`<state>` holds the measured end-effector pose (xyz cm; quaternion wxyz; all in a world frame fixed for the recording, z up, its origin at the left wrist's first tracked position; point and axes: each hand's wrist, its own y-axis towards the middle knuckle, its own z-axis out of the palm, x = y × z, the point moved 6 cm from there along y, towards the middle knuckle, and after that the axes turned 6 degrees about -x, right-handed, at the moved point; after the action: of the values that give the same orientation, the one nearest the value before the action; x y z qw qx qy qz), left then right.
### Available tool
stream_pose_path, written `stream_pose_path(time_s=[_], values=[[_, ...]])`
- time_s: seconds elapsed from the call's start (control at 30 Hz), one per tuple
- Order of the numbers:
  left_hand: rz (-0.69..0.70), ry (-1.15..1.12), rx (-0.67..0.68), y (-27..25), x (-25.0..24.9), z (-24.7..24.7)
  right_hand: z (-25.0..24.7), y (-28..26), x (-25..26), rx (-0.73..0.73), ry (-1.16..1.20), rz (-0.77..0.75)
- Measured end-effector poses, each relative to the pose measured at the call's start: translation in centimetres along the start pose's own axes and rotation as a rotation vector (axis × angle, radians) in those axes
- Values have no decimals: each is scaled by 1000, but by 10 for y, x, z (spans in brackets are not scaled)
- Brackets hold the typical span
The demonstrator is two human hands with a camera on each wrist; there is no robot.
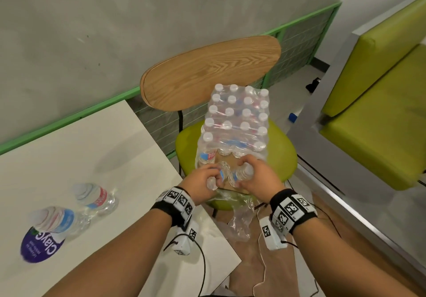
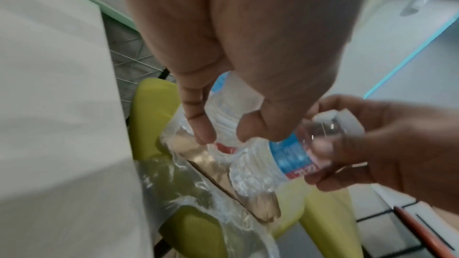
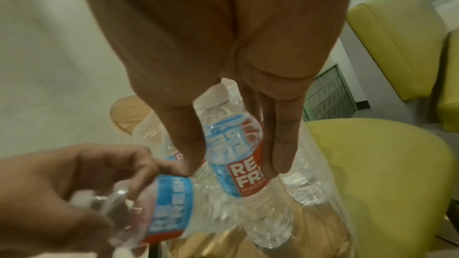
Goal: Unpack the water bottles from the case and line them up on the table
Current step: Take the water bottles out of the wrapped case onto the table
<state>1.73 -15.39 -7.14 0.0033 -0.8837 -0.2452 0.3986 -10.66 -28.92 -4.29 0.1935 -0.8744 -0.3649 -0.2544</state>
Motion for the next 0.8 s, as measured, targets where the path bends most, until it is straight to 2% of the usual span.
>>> stream_pose_path(time_s=[0.1,0.3,0.5,0.6,0.67,0.8], values=[[-53,-191,-84,-37,6,-26,3,-1,4,45,-54,-72],[-184,-275,-185,-127,33,-90,14,-14,48,192,-210,-204],[-418,-391,-531,-212,91,-138,40,-41,134,188,-429,-413],[-545,-488,-676,-251,127,-144,79,-61,171,429,-304,-397],[-593,-526,-746,-272,146,-146,112,-67,190,504,-227,-406],[-627,-367,-758,-302,174,-148,164,-82,224,593,-231,-473]])
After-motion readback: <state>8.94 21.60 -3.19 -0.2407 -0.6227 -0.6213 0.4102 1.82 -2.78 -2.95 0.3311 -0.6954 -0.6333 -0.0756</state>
